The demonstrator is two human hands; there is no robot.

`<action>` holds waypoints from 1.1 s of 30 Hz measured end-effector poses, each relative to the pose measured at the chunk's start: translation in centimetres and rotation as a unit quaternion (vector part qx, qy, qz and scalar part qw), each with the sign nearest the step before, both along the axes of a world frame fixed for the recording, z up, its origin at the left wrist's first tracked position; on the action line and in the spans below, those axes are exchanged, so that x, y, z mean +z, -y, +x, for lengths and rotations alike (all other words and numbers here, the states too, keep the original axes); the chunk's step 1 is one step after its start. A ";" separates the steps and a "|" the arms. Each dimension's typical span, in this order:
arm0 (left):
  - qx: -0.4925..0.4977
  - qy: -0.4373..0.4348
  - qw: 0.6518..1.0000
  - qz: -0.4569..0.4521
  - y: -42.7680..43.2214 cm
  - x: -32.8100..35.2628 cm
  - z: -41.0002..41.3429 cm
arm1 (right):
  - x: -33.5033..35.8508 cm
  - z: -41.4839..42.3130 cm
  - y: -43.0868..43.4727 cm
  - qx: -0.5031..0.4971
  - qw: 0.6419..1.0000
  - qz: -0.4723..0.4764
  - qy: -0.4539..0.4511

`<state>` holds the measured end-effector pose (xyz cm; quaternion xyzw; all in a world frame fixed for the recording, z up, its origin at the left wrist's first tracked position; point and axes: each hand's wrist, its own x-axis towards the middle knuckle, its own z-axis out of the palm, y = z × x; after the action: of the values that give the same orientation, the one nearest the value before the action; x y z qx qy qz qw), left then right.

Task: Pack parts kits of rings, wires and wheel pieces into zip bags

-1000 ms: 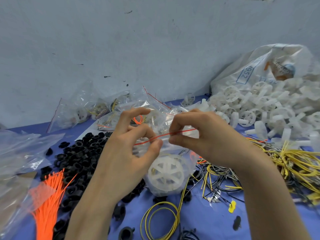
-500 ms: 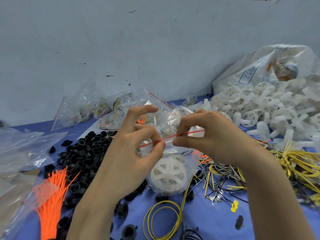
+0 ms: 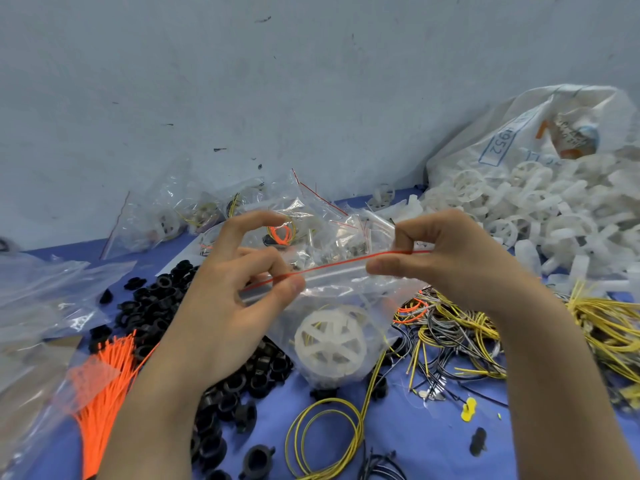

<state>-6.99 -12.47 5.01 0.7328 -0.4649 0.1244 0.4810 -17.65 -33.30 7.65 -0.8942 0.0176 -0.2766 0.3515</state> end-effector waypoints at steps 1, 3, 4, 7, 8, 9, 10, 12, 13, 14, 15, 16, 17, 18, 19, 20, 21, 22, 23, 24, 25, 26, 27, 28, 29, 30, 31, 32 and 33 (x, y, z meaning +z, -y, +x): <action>0.000 -0.005 1.000 -0.005 -0.1 -0.1 0.1 | 0.0 -0.2 0.2 0.005 1.000 0.011 0.007; -0.002 -0.010 1.000 -0.012 -0.2 -0.2 0.4 | -0.1 -0.4 0.7 0.011 0.999 0.034 0.021; -0.005 -0.012 1.000 -0.016 -0.2 -0.3 0.4 | -0.1 -0.4 0.9 0.008 0.999 0.040 0.026; -0.014 -0.013 1.000 -0.021 -0.3 -0.3 0.6 | -0.3 -0.3 1.4 0.001 0.998 0.059 0.037; -0.012 -0.013 1.000 -0.018 -0.2 -0.4 0.7 | -0.4 -0.2 1.5 0.004 0.997 0.065 0.039; -0.009 -0.017 1.000 -0.016 -0.3 -0.4 0.8 | -0.5 -0.1 1.6 0.008 0.997 0.067 0.039; -0.006 -0.023 1.000 -0.016 -0.3 -0.5 0.9 | -0.5 -0.1 1.6 0.014 0.997 0.069 0.040; -0.008 -0.029 0.999 -0.021 -0.5 -0.6 1.0 | -0.5 -0.1 1.7 0.023 0.995 0.081 0.046; -0.013 -0.031 0.999 -0.020 -0.7 -0.6 1.1 | -0.5 -0.2 1.8 0.024 0.994 0.093 0.049; -0.017 -0.036 0.999 -0.020 -0.8 -0.7 1.2 | -0.6 -0.3 1.8 0.024 0.993 0.104 0.051; -0.022 -0.044 0.999 -0.021 -1.0 -0.7 1.2 | -0.5 -0.3 1.9 0.028 0.992 0.112 0.050; -0.024 -0.054 0.998 -0.023 -1.1 -0.7 1.2 | -0.5 -0.3 1.8 0.037 0.991 0.117 0.044; -0.023 -0.063 0.997 -0.023 -1.2 -0.6 1.1 | -0.4 -0.3 1.6 0.052 0.991 0.116 0.033; -0.020 -0.073 0.997 -0.018 -1.0 -0.5 0.9 | -0.3 -0.3 1.3 0.070 0.992 0.108 0.018; -0.016 -0.083 0.996 -0.010 -0.8 -0.4 0.6 | -0.2 -0.1 0.9 0.087 0.992 0.097 0.002; -0.012 -0.087 0.996 0.000 -0.5 -0.4 0.3 | -0.2 0.1 0.5 0.101 0.991 0.085 -0.011; -0.008 -0.080 0.997 0.013 -0.1 -0.4 0.0 | -0.3 0.4 0.1 0.111 0.991 0.074 -0.021; -0.006 -0.062 0.998 0.025 0.3 -0.4 -0.2 | -0.4 0.6 -0.1 0.117 0.991 0.065 -0.024; -0.004 -0.039 0.998 0.038 0.6 -0.3 -0.6 | -0.5 0.8 -0.3 0.117 0.991 0.059 -0.024; -0.003 -0.019 0.999 0.047 0.8 -0.2 -0.8 | -0.5 0.9 -0.3 0.115 0.991 0.057 -0.021; -0.002 -0.006 0.999 0.051 0.9 -0.1 -0.9 | -0.5 0.9 -0.4 0.115 0.991 0.058 -0.019; -0.003 0.003 0.999 0.050 0.9 0.0 -1.0 | -0.5 0.9 -0.3 0.118 0.991 0.064 -0.016; -0.007 0.009 0.999 0.048 0.9 0.0 -1.0 | -0.4 0.7 -0.3 0.128 0.989 0.075 -0.018; -0.015 0.013 0.999 0.046 0.9 0.1 -1.0 | -0.4 0.6 -0.4 0.144 0.985 0.087 -0.023; -0.026 0.016 0.999 0.044 0.9 0.1 -1.1 | -0.4 0.5 -0.5 0.160 0.982 0.100 -0.029; -0.037 0.020 0.998 0.042 0.9 0.1 -1.2 | -0.4 0.4 -0.7 0.170 0.979 0.106 -0.032; -0.046 0.023 0.998 0.041 0.9 0.1 -1.2 | -0.3 0.5 -0.8 0.169 0.980 0.102 -0.030; -0.050 0.026 0.998 0.042 1.0 0.1 -1.3 | -0.3 0.6 -0.9 0.158 0.983 0.087 -0.024; -0.053 0.027 0.997 0.043 1.1 0.2 -1.4 | -0.2 0.7 -1.0 0.145 0.987 0.067 -0.018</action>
<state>-8.36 -13.54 5.16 0.7238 -0.5207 0.0981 0.4420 -17.00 -32.29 7.45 -0.8664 -0.0877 -0.2046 0.4469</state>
